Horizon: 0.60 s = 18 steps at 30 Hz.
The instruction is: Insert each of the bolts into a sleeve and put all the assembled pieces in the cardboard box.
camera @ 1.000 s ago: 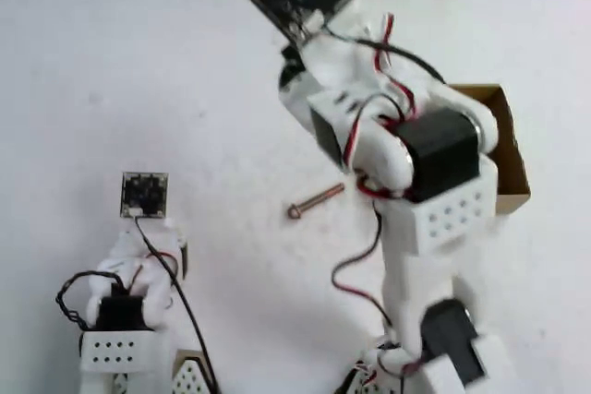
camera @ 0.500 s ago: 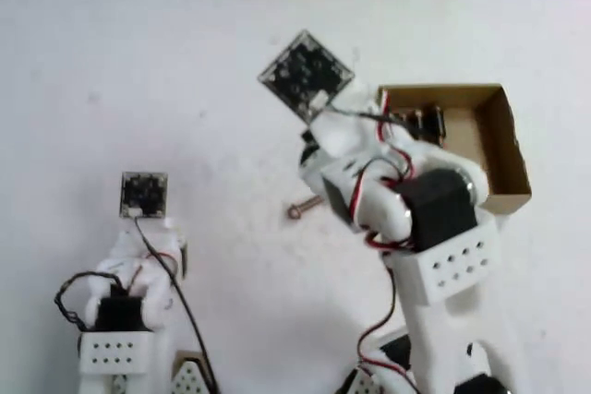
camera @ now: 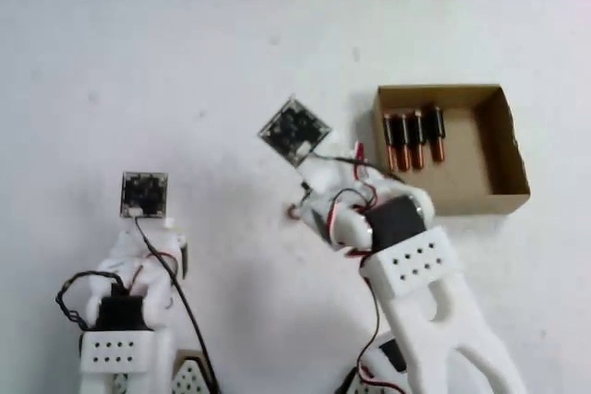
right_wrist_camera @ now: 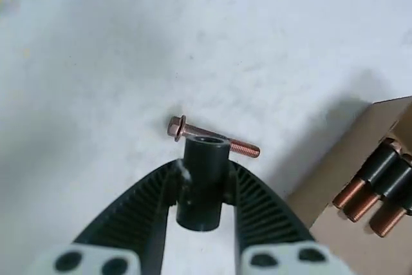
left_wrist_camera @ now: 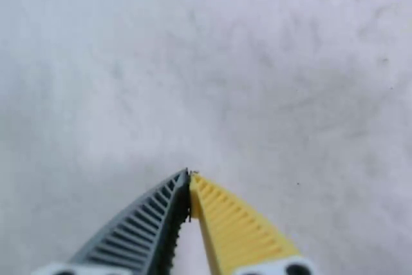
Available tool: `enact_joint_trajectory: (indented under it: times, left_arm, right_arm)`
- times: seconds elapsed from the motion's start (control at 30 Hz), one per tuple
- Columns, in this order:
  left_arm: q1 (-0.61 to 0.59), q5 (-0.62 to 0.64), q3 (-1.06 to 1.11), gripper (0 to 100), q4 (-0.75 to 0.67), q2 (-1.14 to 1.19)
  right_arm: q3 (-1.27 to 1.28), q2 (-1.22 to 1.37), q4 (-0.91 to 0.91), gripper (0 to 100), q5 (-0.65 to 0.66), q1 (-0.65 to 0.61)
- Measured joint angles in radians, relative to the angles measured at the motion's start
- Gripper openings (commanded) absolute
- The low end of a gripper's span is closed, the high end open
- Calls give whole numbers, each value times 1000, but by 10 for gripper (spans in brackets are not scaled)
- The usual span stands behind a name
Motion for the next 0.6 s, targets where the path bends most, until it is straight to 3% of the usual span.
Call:
enact_joint_trajectory:
  times: [0.17,0.6]
  left_arm:
    - [0,0,0,24,0,0]
    - [0,0,0,24,0,0]
  right_arm:
    - [189,0,-127,21,66,0]
    - [496,0,-354,21,75,0]
